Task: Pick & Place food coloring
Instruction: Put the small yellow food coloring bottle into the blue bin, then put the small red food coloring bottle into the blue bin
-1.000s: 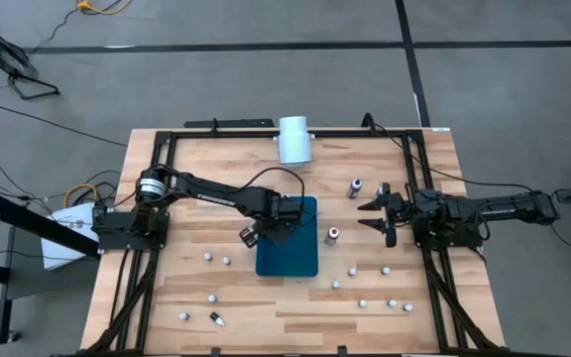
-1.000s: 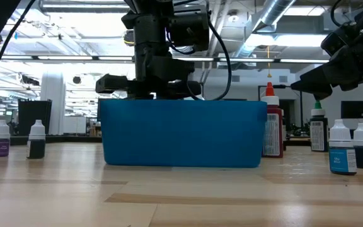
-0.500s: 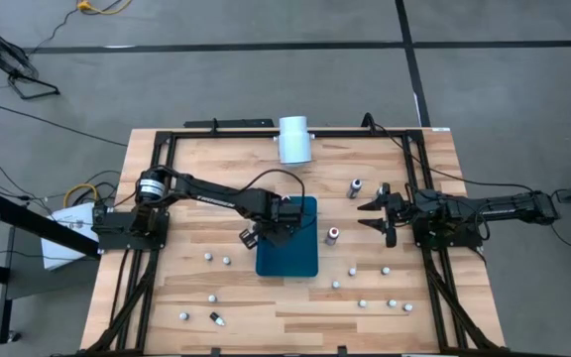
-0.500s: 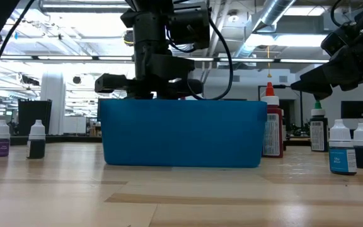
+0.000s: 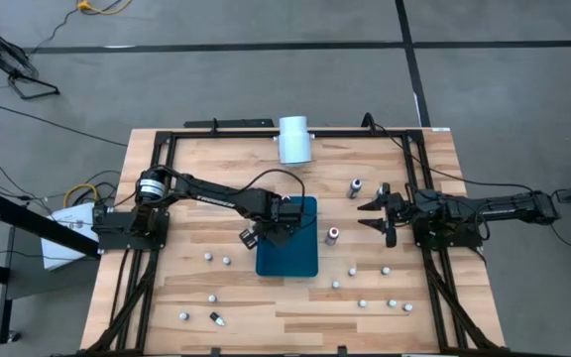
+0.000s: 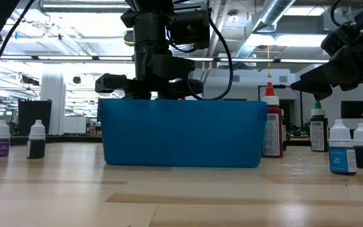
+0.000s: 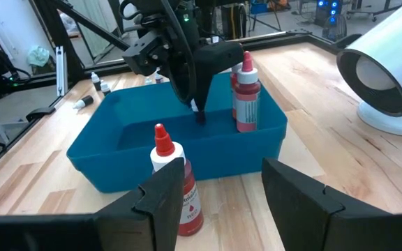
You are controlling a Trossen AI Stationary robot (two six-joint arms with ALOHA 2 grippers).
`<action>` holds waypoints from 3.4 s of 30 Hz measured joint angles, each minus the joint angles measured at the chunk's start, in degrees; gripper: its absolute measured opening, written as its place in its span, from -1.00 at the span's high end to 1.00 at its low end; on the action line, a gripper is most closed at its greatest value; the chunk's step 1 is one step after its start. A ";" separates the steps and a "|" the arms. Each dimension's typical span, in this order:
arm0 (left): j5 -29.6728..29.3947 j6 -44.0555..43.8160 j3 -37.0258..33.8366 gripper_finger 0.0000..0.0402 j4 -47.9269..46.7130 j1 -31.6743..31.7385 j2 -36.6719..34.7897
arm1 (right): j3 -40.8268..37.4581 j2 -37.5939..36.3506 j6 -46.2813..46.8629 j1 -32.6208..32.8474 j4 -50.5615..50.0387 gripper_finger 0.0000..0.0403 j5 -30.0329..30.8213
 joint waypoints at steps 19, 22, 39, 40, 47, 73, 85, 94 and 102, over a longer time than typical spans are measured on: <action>-5.67 -3.62 0.04 0.26 -0.67 -2.81 -4.61 | -0.02 0.00 0.00 -0.02 0.35 0.09 0.04; -5.53 -6.24 0.04 0.26 -1.81 -3.38 -6.43 | -0.02 0.00 -0.02 -0.02 0.47 0.09 0.14; -2.40 -27.60 -0.02 0.26 -12.90 -5.06 -14.83 | -0.02 -0.02 0.00 0.00 1.09 0.09 0.15; -2.72 -29.32 -0.02 0.26 -13.32 -5.11 -14.88 | -0.02 -0.02 -0.01 -0.02 1.12 0.09 0.15; -3.19 -38.81 -1.92 0.26 -14.65 -5.66 -15.84 | -0.02 -0.02 0.00 0.00 1.20 0.09 0.11; 0.26 -41.64 -25.69 0.26 12.07 -2.63 -22.88 | -0.02 -0.02 0.00 -0.01 1.22 0.09 0.00; 0.14 -41.59 -26.09 0.26 13.05 -1.88 -21.39 | -0.02 -0.02 0.00 0.00 1.22 0.09 0.00; 0.17 -41.13 -26.03 0.26 15.19 -1.90 -18.04 | -0.02 0.00 -0.01 -0.01 1.43 0.09 0.02; -0.77 -42.19 -26.03 0.26 15.39 -1.90 -17.14 | -0.02 -0.02 0.00 -0.02 1.32 0.09 0.04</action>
